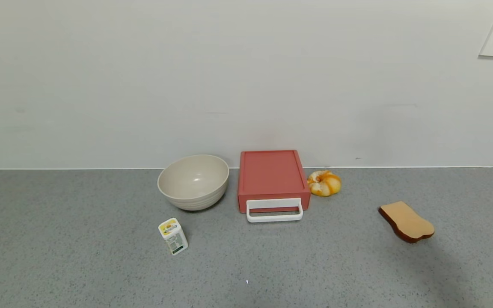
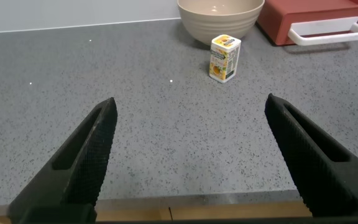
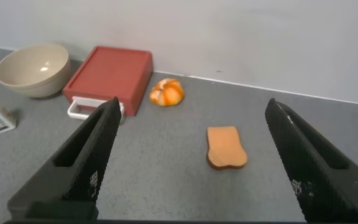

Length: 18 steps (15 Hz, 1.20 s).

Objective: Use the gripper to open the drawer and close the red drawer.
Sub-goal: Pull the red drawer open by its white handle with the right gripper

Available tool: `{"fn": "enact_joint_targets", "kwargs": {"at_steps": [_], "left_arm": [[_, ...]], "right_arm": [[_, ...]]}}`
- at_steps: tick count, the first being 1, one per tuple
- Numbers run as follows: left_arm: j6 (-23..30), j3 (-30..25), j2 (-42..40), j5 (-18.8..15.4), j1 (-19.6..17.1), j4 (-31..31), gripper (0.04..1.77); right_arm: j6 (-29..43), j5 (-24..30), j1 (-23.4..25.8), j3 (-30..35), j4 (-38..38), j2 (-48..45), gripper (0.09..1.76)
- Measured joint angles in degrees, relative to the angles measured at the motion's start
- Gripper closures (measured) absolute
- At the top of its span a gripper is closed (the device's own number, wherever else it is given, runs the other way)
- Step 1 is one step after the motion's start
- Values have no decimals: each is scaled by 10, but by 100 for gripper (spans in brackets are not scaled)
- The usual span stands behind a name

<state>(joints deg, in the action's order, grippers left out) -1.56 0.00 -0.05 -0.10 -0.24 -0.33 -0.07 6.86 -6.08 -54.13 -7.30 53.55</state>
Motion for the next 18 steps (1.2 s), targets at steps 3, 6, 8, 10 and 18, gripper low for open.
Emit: {"fn": "enact_joint_targets", "kwargs": {"at_steps": [3, 6, 8, 10, 18], "left_arm": [[0, 0, 0, 0, 0, 0, 9], [0, 0, 0, 0, 0, 0, 9], [0, 0, 0, 0, 0, 0, 9], [0, 0, 0, 0, 0, 0, 9], [0, 0, 0, 0, 0, 0, 9]], "right_arm": [[0, 31, -21, -55, -1, 133, 14], [0, 39, -62, -101, -1, 253, 14], [1, 39, -90, -126, -3, 318, 14], [8, 38, -121, -152, -19, 375, 14], [23, 35, -201, -210, -77, 485, 76]]}}
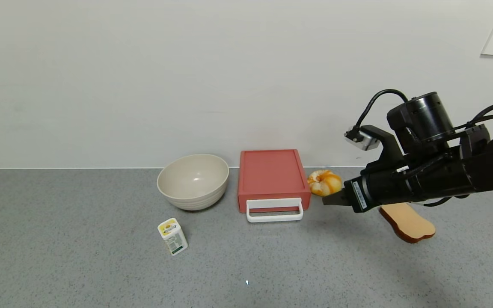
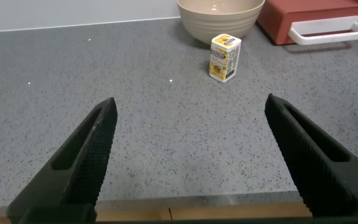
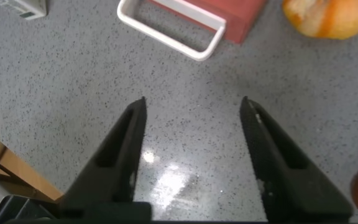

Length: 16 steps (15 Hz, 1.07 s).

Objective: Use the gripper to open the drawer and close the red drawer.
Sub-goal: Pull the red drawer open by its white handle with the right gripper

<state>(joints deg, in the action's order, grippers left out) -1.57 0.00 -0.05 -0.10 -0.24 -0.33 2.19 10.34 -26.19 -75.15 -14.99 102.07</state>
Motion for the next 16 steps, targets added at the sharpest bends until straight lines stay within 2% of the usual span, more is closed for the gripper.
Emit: {"fn": "enact_joint_targets", "kwargs": {"at_steps": [3, 5, 9, 13, 16], "left_arm": [[0, 0, 0, 0, 0, 0, 9], [0, 0, 0, 0, 0, 0, 9], [0, 0, 0, 0, 0, 0, 9], [0, 0, 0, 0, 0, 0, 9], [0, 0, 0, 0, 0, 0, 9]], "right_arm": [[0, -6, -14, -4, 0, 19, 107], [9, -18, -25, -11, -1, 32, 171], [25, -30, -50, -46, -32, 61, 173], [87, -55, -85, -122, -72, 102, 173], [133, -72, -113, -175, -75, 141, 173]]}}
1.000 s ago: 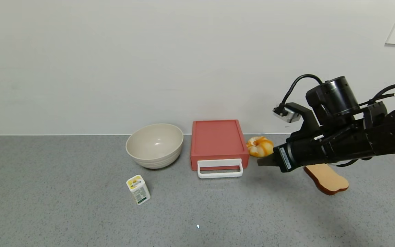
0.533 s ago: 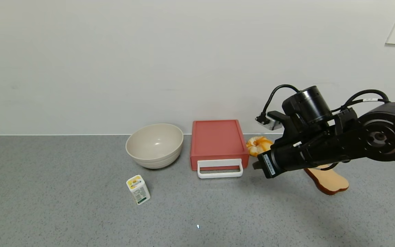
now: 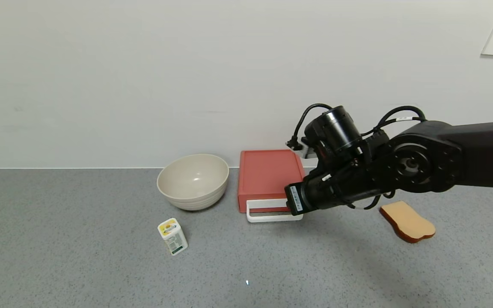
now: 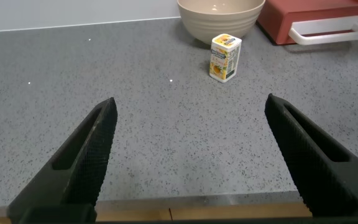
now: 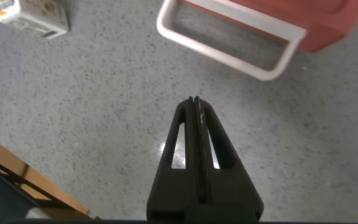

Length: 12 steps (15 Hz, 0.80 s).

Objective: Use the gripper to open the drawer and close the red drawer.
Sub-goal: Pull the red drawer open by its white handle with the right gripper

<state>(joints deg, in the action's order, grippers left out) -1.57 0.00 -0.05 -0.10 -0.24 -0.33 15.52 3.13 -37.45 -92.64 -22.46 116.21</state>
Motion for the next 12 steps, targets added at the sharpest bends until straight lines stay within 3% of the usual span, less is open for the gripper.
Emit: {"fn": "enact_joint_targets", "kwargs": {"at_steps": [3, 5, 9, 12], "left_arm": [[0, 0, 0, 0, 0, 0, 9], [0, 0, 0, 0, 0, 0, 9], [0, 0, 0, 0, 0, 0, 9], [0, 0, 0, 0, 0, 0, 9]], "right_arm": [[-3, 4, -19, -32, 7, 39, 173], [-64, 33, -19, -40, 15, 56, 173], [-256, 84, 7, -48, 16, 74, 173], [-308, 105, 25, -98, 4, 99, 173]]}}
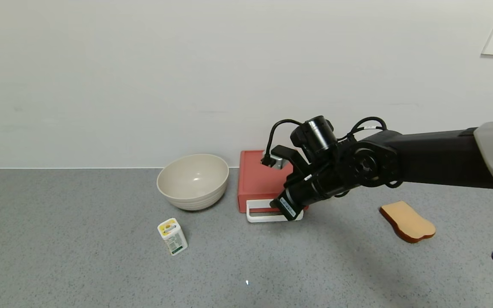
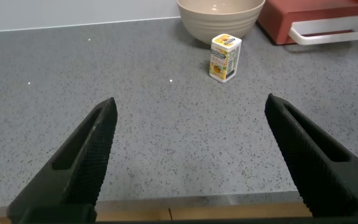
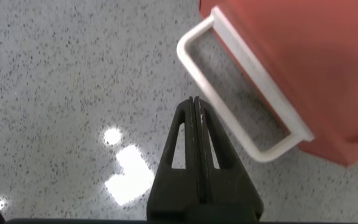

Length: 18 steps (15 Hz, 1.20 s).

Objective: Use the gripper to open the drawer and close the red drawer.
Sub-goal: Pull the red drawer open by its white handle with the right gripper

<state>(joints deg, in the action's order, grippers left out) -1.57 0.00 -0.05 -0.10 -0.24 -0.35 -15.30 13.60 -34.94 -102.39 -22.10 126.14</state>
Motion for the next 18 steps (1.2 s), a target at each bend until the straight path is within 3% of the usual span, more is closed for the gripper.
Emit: {"fn": "enact_joint_targets", "kwargs": {"at_steps": [5, 11, 15, 18], "left_arm": [[0, 0, 0, 0, 0, 0, 9], [0, 0, 0, 0, 0, 0, 9], [0, 0, 0, 0, 0, 0, 9], [0, 0, 0, 0, 0, 0, 9]], "right_arm": [[3, 4, -9, -100, -32, 66, 173], [90, -36, -34, -112, -2, 101, 173], [181, -123, -46, -113, 17, 118, 173], [219, -146, -50, -113, 11, 127, 173]]}}
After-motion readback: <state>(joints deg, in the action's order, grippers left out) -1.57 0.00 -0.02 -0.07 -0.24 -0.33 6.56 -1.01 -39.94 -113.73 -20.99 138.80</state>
